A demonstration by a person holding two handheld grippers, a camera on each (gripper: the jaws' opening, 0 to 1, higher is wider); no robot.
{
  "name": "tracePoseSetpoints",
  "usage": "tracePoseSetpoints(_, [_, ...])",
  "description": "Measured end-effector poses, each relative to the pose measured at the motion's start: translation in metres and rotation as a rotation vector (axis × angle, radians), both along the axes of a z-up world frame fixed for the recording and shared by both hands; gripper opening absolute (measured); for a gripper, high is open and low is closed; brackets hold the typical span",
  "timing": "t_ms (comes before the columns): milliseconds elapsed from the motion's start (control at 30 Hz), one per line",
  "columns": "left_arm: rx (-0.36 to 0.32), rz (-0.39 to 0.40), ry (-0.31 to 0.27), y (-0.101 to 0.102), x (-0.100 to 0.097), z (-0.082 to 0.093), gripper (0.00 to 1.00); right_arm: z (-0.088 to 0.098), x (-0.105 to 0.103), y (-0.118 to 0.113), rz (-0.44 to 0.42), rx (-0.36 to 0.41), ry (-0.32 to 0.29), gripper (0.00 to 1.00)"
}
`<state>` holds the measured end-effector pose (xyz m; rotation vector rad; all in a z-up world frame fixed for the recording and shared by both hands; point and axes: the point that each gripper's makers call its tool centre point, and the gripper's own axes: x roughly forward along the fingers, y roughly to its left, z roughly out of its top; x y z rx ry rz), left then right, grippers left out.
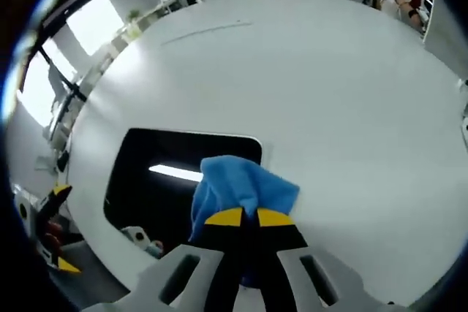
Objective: Wipe the mirror surface with the cleaning cloth until all visible marks leave the cleaned area.
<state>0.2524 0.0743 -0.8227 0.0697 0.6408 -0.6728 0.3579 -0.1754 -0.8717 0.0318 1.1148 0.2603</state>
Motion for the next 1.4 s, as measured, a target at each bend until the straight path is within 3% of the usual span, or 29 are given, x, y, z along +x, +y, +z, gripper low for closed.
tracePoseSetpoints(133, [0.002,-0.003,-0.007,-0.001,0.0,0.001,1.0,0.001,-0.003,0.001,-0.018,0.003,-0.01,0.0])
tracePoseSetpoints(333, [-0.009,0.022,-0.002,0.003,0.0,0.002,1.0,0.002,-0.018,0.001,-0.027,0.0,0.028,0.0])
tracePoseSetpoints(800, [0.027,-0.005,-0.019,0.002,-0.002,0.002,1.0,0.002,-0.05,0.004,-0.028,0.027,0.076,0.0])
tracePoseSetpoints(1400, [-0.031,0.012,-0.047,0.001,0.003,0.01,1.0,0.002,-0.057,0.009,-0.085,0.037,0.081,0.0])
